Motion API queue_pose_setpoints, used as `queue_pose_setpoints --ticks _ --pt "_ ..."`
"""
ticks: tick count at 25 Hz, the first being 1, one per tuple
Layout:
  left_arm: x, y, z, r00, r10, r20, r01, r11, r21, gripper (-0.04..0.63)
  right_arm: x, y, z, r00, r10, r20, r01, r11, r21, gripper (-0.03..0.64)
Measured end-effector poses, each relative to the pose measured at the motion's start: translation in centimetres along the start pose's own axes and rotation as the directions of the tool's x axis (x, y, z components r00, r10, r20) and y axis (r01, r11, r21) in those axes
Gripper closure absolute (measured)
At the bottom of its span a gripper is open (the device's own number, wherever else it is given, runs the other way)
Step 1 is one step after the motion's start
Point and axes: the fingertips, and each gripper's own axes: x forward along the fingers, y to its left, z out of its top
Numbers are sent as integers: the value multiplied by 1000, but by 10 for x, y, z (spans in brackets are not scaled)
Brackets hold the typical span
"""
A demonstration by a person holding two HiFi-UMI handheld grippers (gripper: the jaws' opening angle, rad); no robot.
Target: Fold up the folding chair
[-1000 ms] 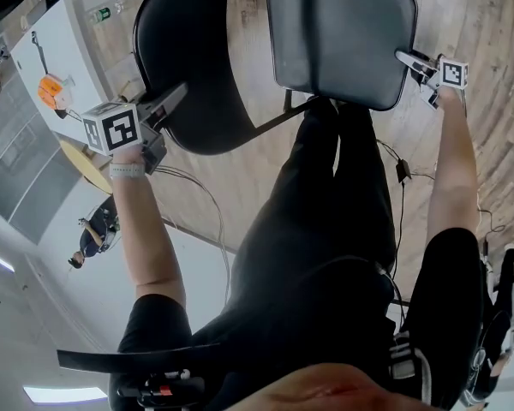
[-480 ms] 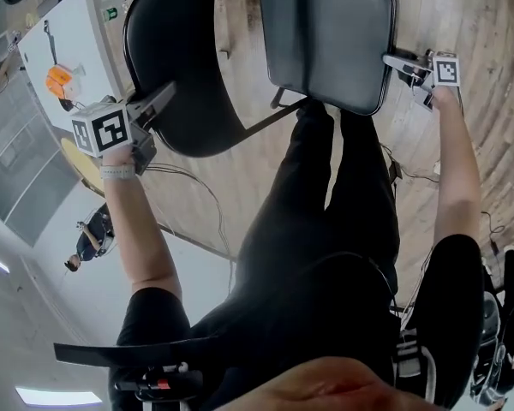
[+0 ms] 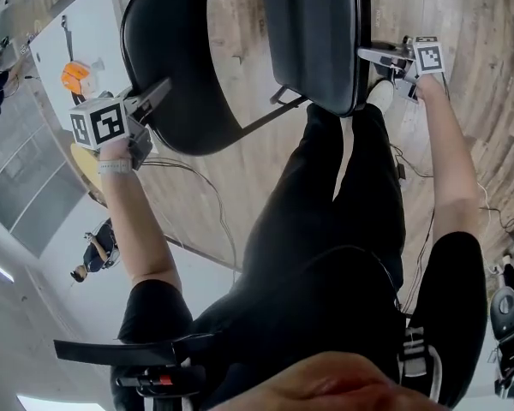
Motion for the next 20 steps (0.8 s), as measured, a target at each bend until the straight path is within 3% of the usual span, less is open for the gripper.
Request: queue_pose_setpoints --ticks 5,12,20 --pt "-10 8 -1 1000 15 -10 -14 999 33 543 53 22 2 997 72 37 -71 997 -37 523" --pt "-7 17 -5 1000 3 -5 -3 998 58 543 87 23 -5 1000 -1 19 3 997 -75 525" --pt "-15 29 -5 1000 3 0 -3 996 87 538 138 29 -4 999 1 -35 -4 997 -77 526"
